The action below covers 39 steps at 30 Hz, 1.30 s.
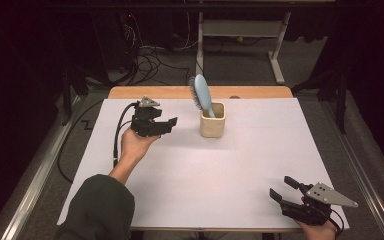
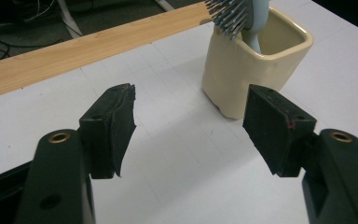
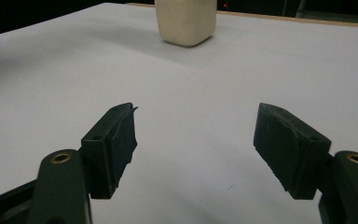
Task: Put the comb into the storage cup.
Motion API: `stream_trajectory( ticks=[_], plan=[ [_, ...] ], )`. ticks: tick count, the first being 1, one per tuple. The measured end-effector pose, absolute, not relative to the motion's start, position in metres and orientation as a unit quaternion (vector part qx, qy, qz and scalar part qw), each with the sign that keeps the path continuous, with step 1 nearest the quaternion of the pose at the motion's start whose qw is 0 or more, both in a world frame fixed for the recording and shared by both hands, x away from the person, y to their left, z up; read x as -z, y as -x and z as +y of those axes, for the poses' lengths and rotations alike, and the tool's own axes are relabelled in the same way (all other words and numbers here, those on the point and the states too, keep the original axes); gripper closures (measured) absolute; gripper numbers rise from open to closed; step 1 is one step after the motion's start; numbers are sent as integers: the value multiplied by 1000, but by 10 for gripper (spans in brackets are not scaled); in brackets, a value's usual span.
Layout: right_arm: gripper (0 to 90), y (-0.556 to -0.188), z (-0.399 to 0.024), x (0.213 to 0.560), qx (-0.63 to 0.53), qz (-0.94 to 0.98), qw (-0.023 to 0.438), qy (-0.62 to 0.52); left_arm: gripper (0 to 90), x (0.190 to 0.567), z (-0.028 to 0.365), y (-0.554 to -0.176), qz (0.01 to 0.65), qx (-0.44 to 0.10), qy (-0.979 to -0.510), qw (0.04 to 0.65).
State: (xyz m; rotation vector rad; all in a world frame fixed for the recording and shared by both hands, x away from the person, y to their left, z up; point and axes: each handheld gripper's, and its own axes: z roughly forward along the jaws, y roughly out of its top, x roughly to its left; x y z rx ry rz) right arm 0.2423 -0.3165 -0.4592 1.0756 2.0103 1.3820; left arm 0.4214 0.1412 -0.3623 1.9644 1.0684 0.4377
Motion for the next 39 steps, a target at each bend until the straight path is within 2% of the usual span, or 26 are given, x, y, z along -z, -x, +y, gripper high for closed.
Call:
stream_trajectory(
  ticks=[39],
  plan=[
    [300, -242, -317, 459, -507, 729, 238, -393, 347, 365, 161, -398, 422, -171, -778, 434]
  ],
)
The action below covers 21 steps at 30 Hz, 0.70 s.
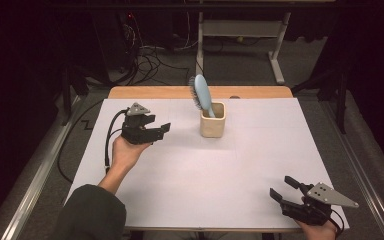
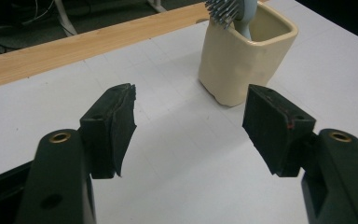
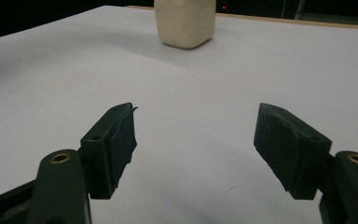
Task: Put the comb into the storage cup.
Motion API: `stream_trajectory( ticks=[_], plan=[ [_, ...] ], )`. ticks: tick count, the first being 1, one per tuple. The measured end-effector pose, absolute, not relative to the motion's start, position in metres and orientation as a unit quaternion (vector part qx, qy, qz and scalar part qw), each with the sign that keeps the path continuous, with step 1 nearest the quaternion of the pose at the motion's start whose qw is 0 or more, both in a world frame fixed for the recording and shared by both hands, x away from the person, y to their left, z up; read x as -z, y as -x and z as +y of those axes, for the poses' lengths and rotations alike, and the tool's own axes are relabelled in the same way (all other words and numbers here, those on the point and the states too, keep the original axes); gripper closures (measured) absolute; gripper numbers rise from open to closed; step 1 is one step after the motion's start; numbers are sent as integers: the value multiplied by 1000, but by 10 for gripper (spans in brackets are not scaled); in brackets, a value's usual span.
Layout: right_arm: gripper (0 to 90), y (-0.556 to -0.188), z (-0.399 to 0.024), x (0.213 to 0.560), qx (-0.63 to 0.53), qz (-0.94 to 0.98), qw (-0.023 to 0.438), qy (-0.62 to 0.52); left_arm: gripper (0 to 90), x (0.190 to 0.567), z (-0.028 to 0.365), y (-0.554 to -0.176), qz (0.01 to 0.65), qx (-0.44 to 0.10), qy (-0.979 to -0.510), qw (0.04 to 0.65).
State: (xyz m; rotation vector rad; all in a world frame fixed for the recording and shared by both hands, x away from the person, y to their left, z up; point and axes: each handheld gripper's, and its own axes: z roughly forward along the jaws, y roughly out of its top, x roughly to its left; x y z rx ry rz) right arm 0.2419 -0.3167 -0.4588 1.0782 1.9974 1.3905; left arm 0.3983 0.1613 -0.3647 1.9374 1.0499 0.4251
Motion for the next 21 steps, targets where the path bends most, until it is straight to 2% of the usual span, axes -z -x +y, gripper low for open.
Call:
stream_trajectory(
  ticks=[21],
  plan=[
    [302, -242, -317, 459, -507, 729, 238, -394, 346, 363, 169, -389, 419, -171, -776, 439]
  ],
)
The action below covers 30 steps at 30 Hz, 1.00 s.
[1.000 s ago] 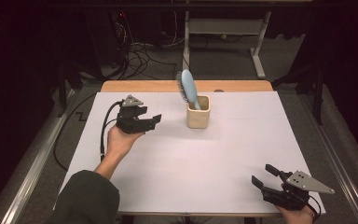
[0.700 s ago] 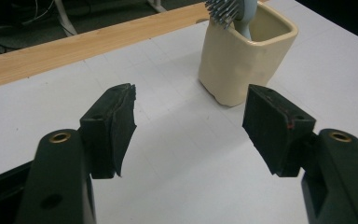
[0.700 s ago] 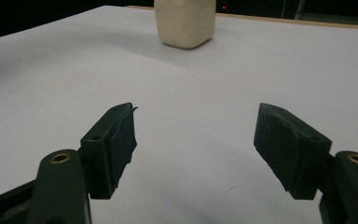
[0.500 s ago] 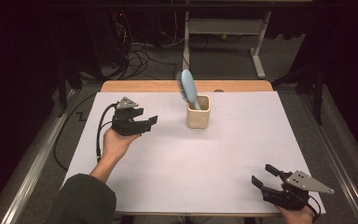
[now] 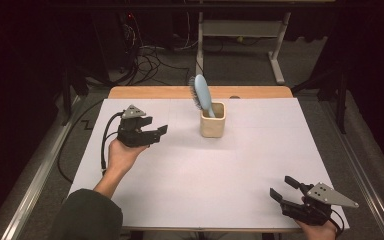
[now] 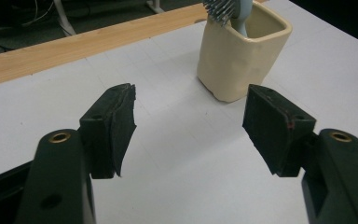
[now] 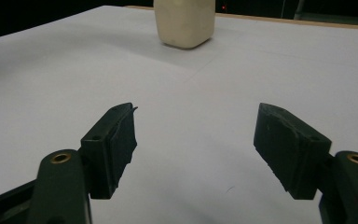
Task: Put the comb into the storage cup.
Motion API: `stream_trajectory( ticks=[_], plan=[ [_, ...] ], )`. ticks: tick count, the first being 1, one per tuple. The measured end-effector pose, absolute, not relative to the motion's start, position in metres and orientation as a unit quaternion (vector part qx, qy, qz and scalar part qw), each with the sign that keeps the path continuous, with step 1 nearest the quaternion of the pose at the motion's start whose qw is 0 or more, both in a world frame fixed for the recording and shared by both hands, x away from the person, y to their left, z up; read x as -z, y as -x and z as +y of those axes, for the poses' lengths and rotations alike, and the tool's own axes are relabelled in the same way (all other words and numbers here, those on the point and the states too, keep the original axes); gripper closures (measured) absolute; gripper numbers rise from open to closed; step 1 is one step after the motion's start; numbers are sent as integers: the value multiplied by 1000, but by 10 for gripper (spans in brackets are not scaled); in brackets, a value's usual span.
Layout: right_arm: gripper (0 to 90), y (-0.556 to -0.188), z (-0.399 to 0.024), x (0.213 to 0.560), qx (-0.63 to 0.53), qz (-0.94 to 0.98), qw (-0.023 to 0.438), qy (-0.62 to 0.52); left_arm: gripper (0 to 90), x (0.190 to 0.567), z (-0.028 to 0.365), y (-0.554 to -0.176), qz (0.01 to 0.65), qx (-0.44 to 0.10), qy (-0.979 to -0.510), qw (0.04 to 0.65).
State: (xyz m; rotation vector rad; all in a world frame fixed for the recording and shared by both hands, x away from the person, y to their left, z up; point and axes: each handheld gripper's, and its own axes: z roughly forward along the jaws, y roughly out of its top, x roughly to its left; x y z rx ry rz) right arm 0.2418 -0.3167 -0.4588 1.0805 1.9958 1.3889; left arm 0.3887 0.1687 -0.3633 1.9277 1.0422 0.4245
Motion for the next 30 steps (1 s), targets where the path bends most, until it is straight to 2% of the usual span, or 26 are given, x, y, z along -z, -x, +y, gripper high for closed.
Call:
stream_trajectory(
  ticks=[30],
  plan=[
    [302, -242, -317, 459, -506, 728, 239, -395, 358, 366, 187, -367, 422, -177, -769, 447]
  ],
)
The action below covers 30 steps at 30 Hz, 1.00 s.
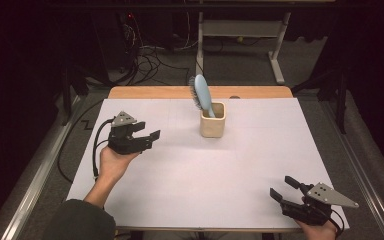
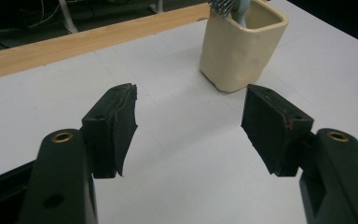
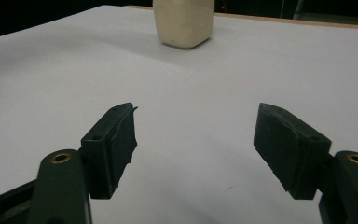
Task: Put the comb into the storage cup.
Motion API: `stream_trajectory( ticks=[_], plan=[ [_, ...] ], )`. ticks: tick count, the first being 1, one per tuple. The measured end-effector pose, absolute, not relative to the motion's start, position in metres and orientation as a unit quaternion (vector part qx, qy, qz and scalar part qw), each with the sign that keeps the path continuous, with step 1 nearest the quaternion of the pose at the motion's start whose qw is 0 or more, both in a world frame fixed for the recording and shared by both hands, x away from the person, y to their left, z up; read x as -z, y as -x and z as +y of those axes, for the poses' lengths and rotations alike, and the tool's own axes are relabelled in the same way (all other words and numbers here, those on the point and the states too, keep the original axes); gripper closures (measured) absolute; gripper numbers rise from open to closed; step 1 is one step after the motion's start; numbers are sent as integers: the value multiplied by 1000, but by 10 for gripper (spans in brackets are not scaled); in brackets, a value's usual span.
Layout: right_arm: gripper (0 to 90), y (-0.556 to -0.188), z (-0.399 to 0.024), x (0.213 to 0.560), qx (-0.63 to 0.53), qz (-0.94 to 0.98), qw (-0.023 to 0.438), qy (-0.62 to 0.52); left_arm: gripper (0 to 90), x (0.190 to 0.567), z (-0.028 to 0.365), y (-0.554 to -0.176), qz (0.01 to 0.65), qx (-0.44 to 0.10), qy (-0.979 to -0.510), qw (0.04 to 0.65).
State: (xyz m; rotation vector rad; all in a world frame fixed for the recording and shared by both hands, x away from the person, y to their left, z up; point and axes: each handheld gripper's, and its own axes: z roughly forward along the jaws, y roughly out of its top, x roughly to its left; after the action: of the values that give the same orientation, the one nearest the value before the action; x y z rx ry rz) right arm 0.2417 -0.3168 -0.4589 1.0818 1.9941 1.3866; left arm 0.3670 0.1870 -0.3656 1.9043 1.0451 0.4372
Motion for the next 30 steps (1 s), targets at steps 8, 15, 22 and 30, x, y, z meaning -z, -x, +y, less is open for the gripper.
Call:
stream_trajectory(
  ticks=[8, 15, 22, 30],
  plan=[
    [302, -242, -317, 459, -507, 728, 238, -395, 357, 366, 192, -361, 425, -176, -767, 448],
    [303, -242, -317, 459, -507, 728, 238, -395, 355, 367, 193, -357, 424, -178, -768, 446],
    [302, -242, -317, 459, -507, 728, 238, -395, 347, 367, 192, -350, 416, -188, -773, 440],
    [302, -242, -317, 459, -507, 728, 238, -395, 343, 368, 194, -345, 414, -190, -774, 441]
  ],
)
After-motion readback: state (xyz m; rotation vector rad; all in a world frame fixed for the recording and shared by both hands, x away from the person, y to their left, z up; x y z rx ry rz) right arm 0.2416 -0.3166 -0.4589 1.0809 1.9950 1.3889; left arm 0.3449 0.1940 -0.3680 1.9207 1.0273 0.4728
